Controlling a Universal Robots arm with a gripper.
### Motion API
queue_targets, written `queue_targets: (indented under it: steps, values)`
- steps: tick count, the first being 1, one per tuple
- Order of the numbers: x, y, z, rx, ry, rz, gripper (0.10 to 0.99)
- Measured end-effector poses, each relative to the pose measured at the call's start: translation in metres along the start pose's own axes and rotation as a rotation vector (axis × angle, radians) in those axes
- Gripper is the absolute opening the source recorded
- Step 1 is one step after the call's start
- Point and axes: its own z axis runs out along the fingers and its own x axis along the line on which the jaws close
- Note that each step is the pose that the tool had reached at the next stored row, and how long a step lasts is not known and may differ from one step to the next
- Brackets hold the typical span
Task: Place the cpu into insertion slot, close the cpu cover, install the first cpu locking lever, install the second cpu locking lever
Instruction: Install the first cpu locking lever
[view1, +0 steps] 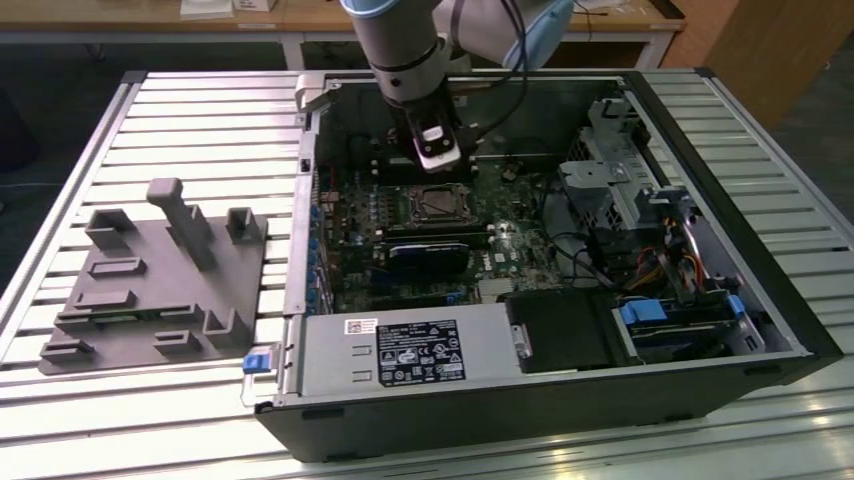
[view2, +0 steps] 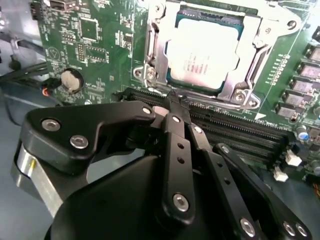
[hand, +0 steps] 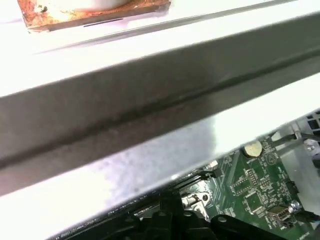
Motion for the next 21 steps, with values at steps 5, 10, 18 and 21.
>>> queue_targets:
  steps: [5,10,18,21]
  values:
    - [-0.0021,0.0021,-0.0088,0.000,0.0000,0.000,0.106]
    - [-0.0033,0.0033,-0.0137,0.000,-0.0001,0.000,0.106]
    - [-0.0034,0.0034,-0.0140,0.002,0.0042,0.000,0.106]
    - [-0.0039,0.0035,-0.0134,0.022,0.0195,-0.001,0.106]
